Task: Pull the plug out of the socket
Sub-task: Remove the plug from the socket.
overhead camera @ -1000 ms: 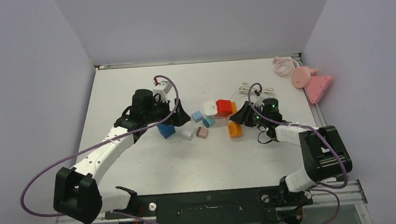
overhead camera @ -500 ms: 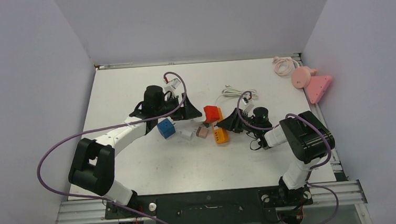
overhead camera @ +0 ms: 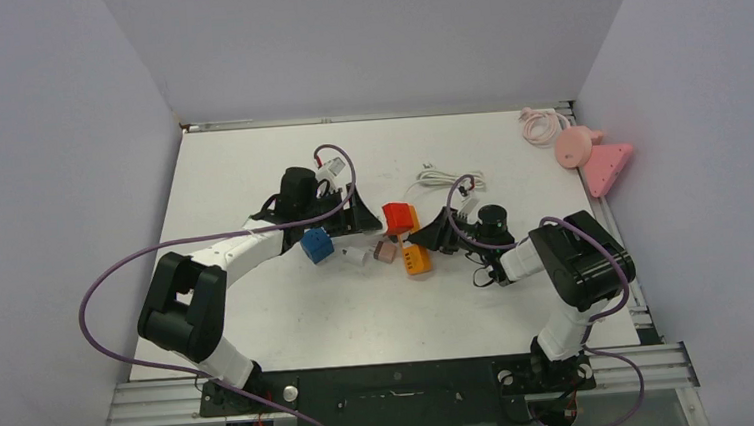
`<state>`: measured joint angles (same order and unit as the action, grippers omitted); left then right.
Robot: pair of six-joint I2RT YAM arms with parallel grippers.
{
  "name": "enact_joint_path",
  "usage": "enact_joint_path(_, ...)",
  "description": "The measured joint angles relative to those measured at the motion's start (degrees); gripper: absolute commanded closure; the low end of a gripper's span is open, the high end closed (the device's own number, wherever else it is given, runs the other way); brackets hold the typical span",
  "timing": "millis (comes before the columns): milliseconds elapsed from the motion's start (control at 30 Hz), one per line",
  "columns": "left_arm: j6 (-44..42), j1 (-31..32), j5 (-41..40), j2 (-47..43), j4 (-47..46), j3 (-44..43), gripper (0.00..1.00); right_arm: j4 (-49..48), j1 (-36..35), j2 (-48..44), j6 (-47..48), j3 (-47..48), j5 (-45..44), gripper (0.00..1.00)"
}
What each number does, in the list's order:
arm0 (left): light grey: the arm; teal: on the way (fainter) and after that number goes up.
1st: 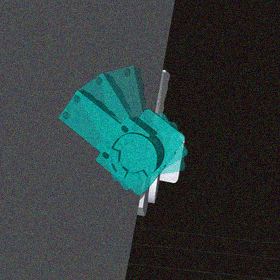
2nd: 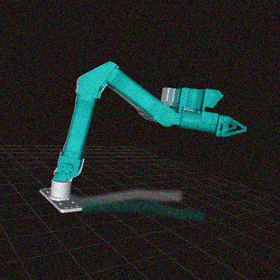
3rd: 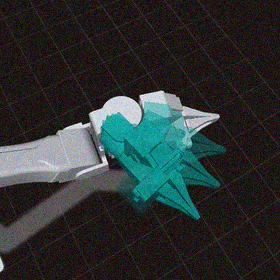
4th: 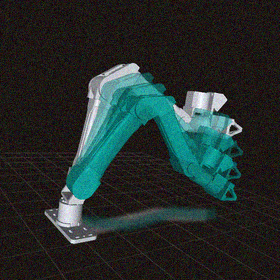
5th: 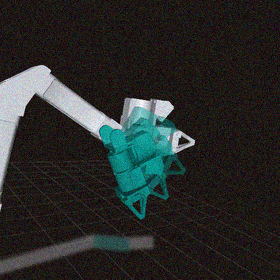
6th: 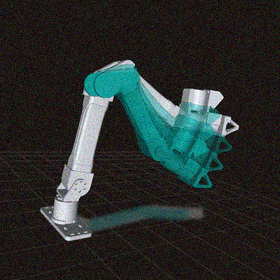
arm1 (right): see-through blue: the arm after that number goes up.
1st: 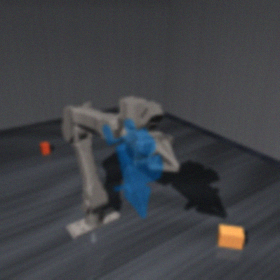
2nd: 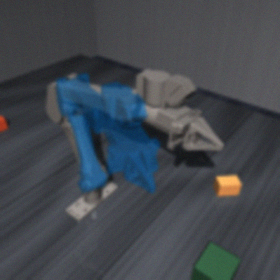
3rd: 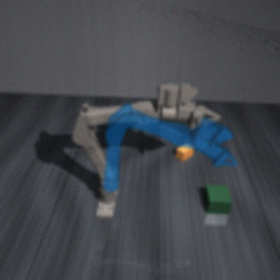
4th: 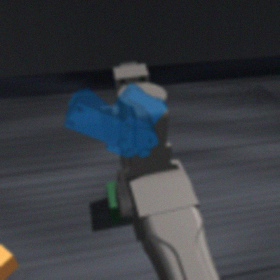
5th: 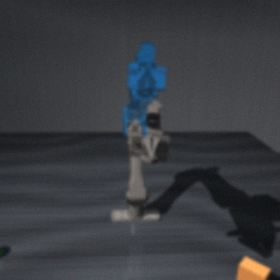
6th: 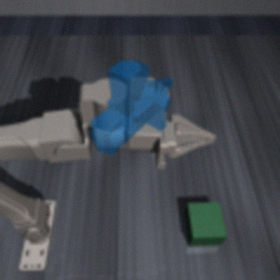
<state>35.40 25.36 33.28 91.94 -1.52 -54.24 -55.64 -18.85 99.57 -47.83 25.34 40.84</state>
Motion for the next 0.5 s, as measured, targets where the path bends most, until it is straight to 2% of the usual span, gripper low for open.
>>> enact_joint_path(300,3.7,-0.3,1.5,0.1,-3.7,1.0,0.77,3.2,-1.7,-0.9,3.1,0.5,-1.9,0.93)
enact_joint_path(367,4.5,-0.5,1.7,0.1,-4.1,1.2,0.85,4.0,-1.9,-1.2,3.7,0.7,-2.4,0.83)
enact_joint_path(467,5.3,-0.5,2.0,0.1,-5.2,1.2,1.00,4.9,-2.3,-1.6,4.1,1.0,-3.1,0.58)
enact_joint_path(500,5.5,-0.5,1.9,0.1,-5.2,1.2,1.00,5.2,-2.3,-1.6,4.3,1.1,-3.1,0.51)
